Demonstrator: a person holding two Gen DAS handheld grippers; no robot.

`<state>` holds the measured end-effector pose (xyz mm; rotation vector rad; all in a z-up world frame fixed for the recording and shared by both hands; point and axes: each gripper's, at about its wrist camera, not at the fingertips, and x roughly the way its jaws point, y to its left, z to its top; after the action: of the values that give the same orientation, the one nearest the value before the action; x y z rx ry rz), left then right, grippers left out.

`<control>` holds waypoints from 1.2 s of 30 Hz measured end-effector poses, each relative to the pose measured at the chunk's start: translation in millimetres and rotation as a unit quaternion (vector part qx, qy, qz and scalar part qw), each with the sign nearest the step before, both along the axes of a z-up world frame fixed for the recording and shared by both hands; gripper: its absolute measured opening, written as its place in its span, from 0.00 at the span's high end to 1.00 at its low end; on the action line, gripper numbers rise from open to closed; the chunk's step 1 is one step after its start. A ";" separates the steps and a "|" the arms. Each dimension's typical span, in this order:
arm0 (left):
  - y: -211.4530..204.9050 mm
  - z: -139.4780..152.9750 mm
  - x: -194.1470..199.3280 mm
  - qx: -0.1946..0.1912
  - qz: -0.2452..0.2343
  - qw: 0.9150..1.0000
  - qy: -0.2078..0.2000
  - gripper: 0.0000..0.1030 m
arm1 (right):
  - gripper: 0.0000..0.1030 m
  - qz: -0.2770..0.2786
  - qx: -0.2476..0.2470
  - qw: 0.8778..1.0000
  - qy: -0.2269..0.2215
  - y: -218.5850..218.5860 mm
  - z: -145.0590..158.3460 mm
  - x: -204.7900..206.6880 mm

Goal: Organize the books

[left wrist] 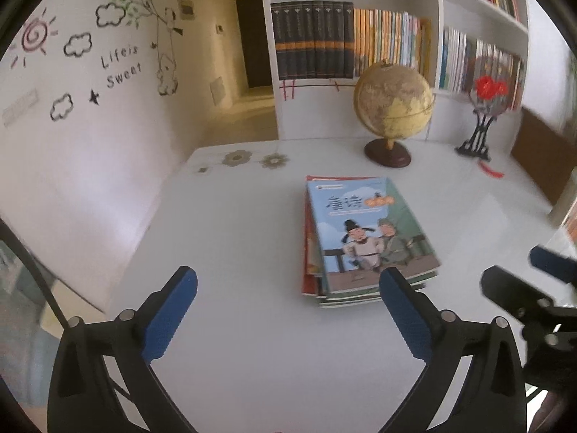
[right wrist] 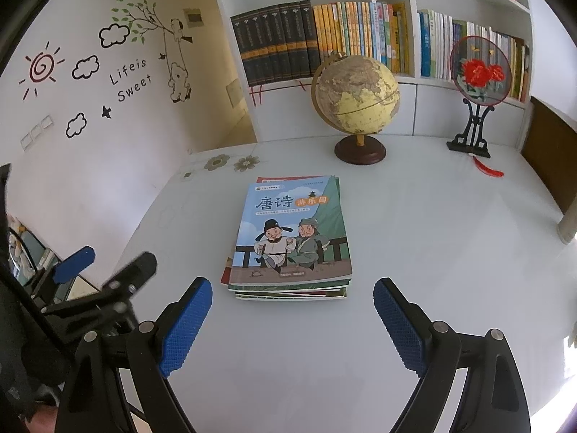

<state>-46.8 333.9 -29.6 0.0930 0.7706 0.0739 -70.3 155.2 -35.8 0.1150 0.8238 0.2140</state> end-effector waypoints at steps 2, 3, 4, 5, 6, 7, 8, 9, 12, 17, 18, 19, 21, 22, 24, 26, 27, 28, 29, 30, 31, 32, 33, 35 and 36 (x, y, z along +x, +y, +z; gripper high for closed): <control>-0.1 -0.4 0.4 0.014 0.006 1.000 -0.002 0.01 | 0.13 0.001 -0.001 1.000 0.001 0.3 -0.8 0.5; 0.0 -0.6 0.8 0.019 0.009 1.000 -0.002 0.01 | 0.13 0.002 -0.002 1.000 0.002 0.6 -1.3 1.0; 0.4 -0.9 1.2 0.024 0.012 1.000 -0.002 0.01 | 0.13 0.003 -0.002 1.000 0.003 1.0 -1.7 1.3; 0.9 -1.0 0.8 0.025 0.013 1.000 -0.001 0.01 | 0.13 0.003 -0.002 1.000 0.004 1.1 -2.5 1.8; 2.2 -1.3 1.3 0.024 0.012 1.000 0.001 0.01 | 0.13 0.003 -0.003 1.000 0.005 1.3 -3.0 2.2; 3.6 -1.5 1.4 0.021 0.013 1.000 0.003 0.01 | 0.13 0.002 -0.004 1.000 0.005 1.4 -3.4 2.2; 4.7 -1.4 1.5 0.018 0.012 1.000 0.005 0.01 | 0.13 0.001 -0.005 1.000 0.004 1.2 -3.4 2.2; 5.4 -1.5 1.1 0.014 0.011 1.000 0.006 0.01 | 0.13 0.001 -0.006 1.000 0.004 1.0 -3.2 2.4; 5.1 -1.9 1.9 0.014 0.010 1.000 0.008 0.01 | 0.13 0.001 -0.008 1.000 0.003 2.3 -2.6 3.0; 5.6 -3.0 3.3 0.005 0.004 1.000 0.014 0.01 | 0.13 0.004 -0.012 1.000 0.002 5.1 -2.4 3.4; 5.5 -3.1 3.8 0.005 0.004 1.000 0.014 0.01 | 0.13 0.005 -0.014 1.000 0.002 5.4 -2.3 3.9; 5.5 -3.3 4.3 0.006 0.004 1.000 0.014 0.01 | 0.13 0.006 -0.015 1.000 0.003 5.7 -2.1 4.6; 5.4 -3.7 4.6 0.006 0.004 1.000 0.014 0.01 | 0.13 0.005 -0.017 1.000 0.002 5.6 -1.6 5.7; 5.3 -3.7 4.5 0.005 0.003 1.000 0.014 0.01 | 0.13 0.005 -0.016 1.000 0.001 5.4 -1.5 5.9; 4.9 -3.6 4.1 0.007 0.004 1.000 0.014 0.01 | 0.13 0.005 -0.015 1.000 0.002 5.2 -1.8 6.0; 4.6 -4.1 4.1 0.010 0.004 1.000 0.015 0.01 | 0.13 0.006 -0.016 1.000 0.003 5.6 -2.2 6.5; 4.6 -4.5 4.7 0.012 0.004 1.000 0.014 0.01 | 0.13 0.007 -0.017 1.000 0.004 6.0 -2.5 6.9; 4.8 -4.5 5.5 0.013 0.004 1.000 0.014 0.01 | 0.13 0.007 -0.018 1.000 0.004 6.6 -2.7 7.1; 5.0 -4.7 6.1 0.013 0.004 1.000 0.014 0.01 | 0.13 0.007 -0.018 1.000 0.004 7.0 -3.1 7.4; 5.8 -4.8 7.3 0.012 0.003 1.000 0.015 0.01 | 0.13 0.007 -0.018 1.000 0.005 7.2 -3.2 8.1; 5.8 -5.0 7.1 0.010 0.003 1.000 0.015 0.01 | 0.13 0.007 -0.018 1.000 0.005 7.7 -3.5 8.2; 6.7 -5.5 7.7 0.009 0.003 1.000 0.015 0.01 | 0.13 0.007 -0.019 1.000 0.006 8.3 -3.7 8.3; 7.5 -5.7 8.2 0.007 0.004 1.000 0.015 0.01 | 0.13 0.007 -0.019 1.000 0.006 8.7 -3.8 8.7; 9.1 -7.1 9.3 0.006 0.007 1.000 0.017 0.01 | 0.13 0.008 -0.018 1.000 0.007 9.2 -4.0 9.1; 10.8 -7.2 9.6 0.006 0.008 1.000 0.017 0.01 | 0.13 0.007 -0.017 1.000 0.007 10.1 -4.5 8.7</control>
<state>-37.2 344.6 -36.8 0.0988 0.8060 0.0923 -61.6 165.3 -40.2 0.0781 0.8430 0.2127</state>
